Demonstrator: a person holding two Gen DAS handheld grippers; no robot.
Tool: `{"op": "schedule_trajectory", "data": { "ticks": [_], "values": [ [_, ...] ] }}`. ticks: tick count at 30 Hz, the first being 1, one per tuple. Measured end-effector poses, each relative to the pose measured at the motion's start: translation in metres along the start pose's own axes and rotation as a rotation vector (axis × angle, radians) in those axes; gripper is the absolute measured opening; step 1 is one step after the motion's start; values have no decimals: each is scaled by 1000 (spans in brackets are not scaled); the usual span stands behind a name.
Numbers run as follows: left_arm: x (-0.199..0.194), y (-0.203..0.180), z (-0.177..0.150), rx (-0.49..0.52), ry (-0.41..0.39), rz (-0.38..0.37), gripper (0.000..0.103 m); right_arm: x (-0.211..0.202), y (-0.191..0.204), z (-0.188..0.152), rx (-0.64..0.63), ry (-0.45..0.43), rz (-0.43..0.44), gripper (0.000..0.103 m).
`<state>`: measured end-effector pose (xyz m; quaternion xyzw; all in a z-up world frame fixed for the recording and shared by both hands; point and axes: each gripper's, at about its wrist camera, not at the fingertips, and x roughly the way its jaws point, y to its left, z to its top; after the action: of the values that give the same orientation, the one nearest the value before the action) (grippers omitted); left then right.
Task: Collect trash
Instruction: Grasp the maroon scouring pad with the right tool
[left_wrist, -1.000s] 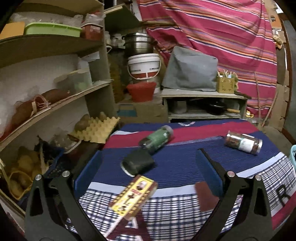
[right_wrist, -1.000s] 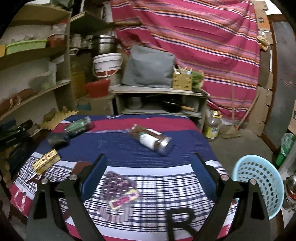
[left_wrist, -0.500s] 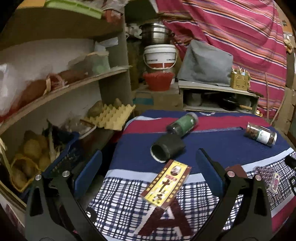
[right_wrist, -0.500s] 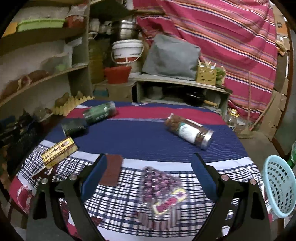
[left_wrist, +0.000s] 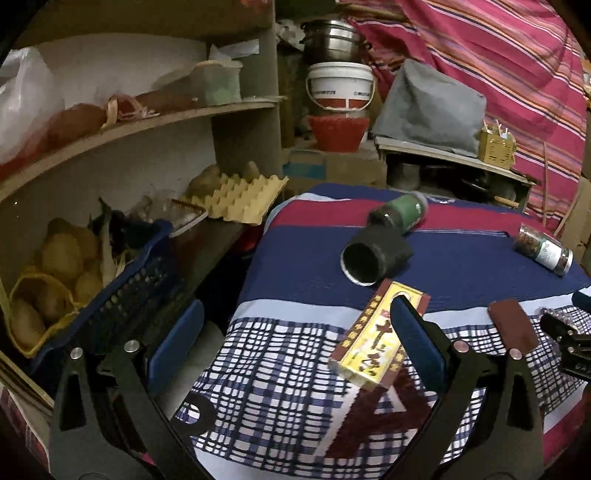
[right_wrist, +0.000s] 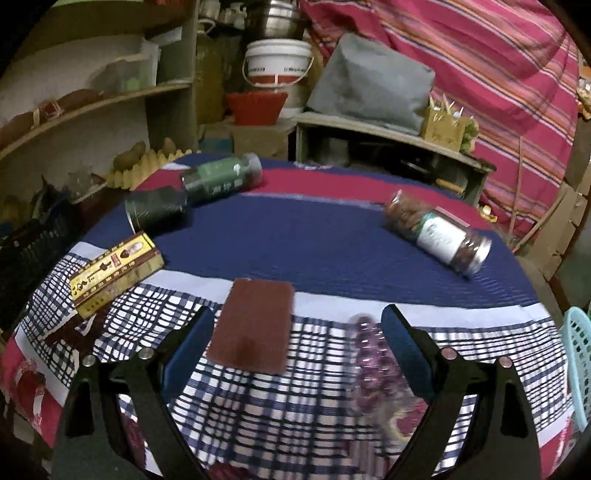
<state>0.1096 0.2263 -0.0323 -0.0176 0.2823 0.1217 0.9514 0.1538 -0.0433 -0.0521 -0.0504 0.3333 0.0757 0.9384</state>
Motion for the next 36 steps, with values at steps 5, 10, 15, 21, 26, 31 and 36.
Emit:
{"op": "schedule_trajectory", "data": {
  "ticks": [5,10,15,21,26,31,36],
  "values": [
    [6,4,0,-5,1,15,97,18,15,-3,-26,41,10,90],
    [14,2,3,-5,3,17,98,37,20,-4,-23,96,18,90],
    [24,-7,11,0,4,14,97,50,17,-6,-13,145,32,88],
    [39,-23,19,20,16,2,98,59,19,-9,-26,187,63,68],
    [51,-35,23,14,41,-11,98,58,20,-7,-28,180,110,59],
    [66,-50,28,28,54,-25,98,41,2,9,-31,125,123,59],
    [84,-70,34,50,76,-39,98,22,-33,40,-18,58,115,59]
  ]
}}
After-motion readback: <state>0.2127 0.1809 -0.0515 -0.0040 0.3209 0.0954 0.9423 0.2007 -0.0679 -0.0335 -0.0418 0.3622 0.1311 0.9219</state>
